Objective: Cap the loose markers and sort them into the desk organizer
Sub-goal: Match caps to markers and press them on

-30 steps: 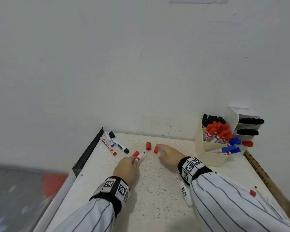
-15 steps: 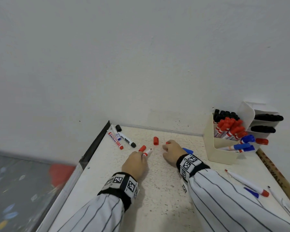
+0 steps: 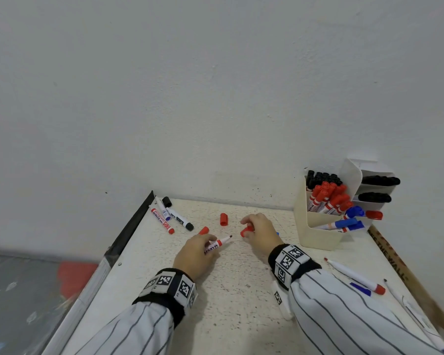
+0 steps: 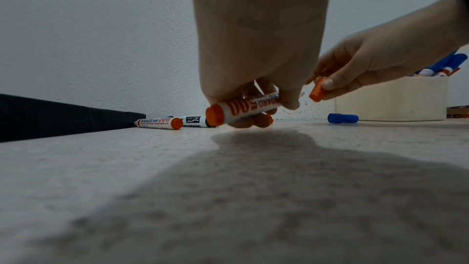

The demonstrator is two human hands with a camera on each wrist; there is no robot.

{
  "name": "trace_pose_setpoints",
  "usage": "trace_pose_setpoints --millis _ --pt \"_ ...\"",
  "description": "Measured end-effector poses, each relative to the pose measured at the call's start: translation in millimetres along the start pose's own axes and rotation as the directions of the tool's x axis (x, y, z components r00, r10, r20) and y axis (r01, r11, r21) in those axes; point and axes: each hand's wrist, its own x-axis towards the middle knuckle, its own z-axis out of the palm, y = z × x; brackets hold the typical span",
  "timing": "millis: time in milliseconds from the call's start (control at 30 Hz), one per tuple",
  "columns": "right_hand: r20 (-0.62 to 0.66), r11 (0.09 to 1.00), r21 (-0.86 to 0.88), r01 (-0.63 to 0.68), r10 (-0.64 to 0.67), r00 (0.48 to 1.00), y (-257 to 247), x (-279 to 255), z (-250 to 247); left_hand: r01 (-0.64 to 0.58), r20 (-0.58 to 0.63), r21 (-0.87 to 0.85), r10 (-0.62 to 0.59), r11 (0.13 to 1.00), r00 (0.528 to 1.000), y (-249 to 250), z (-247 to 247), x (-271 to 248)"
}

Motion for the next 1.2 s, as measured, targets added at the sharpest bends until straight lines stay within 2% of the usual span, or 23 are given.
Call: trace_pose_setpoints --millis 133,200,300,400,567,633,733,800,867,1100,1200 --pt "-0.009 0.991 0.08 0.105 -0.104 0.995 2.8 -2.9 -5.8 -0.021 -0.057 -0.047 0.018 0.999 0.998 1.2 -0.2 -0.6" --pt "0.02 0.987 0.138 0.086 -0.089 0.996 3.8 -4.1 -5.8 -0.03 -0.055 -0.051 0.027 0.998 0.998 1.0 0.3 -0.2" --pt "0.087 0.98 0.197 -0.016 -0.001 0.996 7.6 -7.1 -3.1 -0.023 -0.067 -0.074 0.018 0.997 0.998 1.0 0.6 -0.1" --pt "0.076 0.991 0.13 0.021 -0.031 0.997 11.1 -7.3 -2.9 -0.032 -0.072 -0.079 0.026 0.996 0.997 0.0 1.2 0.2" --pt "0.149 0.992 0.056 0.117 -0.124 0.981 6.7 -4.7 2.3 -0.034 -0.088 -0.093 0.026 0.995 0.996 0.9 1.0 -0.5" --pt "0.094 0.986 0.082 0.144 -0.152 0.984 3.6 -5.2 4.7 -0.036 -0.092 -0.101 0.026 0.994 0.995 1.3 1.0 -0.8" --pt "-0.074 0.974 0.104 0.2 -0.193 0.978 0.6 -4.7 4.9 -0.031 -0.089 -0.12 0.02 0.992 0.996 1.9 0.8 -0.9" --pt "-0.116 0.964 0.19 0.187 -0.168 0.979 -0.8 -4.1 5.1 -0.039 -0.083 -0.13 0.029 0.991 0.996 2.1 1.1 -0.5" --pt "-0.089 0.945 0.277 0.172 -0.153 0.984 -2.6 -6.0 5.8 -0.054 -0.078 -0.146 0.043 0.988 0.996 3.0 0.8 -0.5" --pt "-0.035 0.92 0.348 0.178 -0.177 0.984 2.0 -11.1 1.2 -0.114 -0.064 -0.189 0.103 0.975 0.993 6.5 0.4 -2.7" --pt "0.033 0.92 0.364 0.146 -0.169 0.985 0.9 -18.1 -2.4 -0.146 -0.039 -0.204 0.141 0.968 0.989 9.0 -0.3 -4.2"
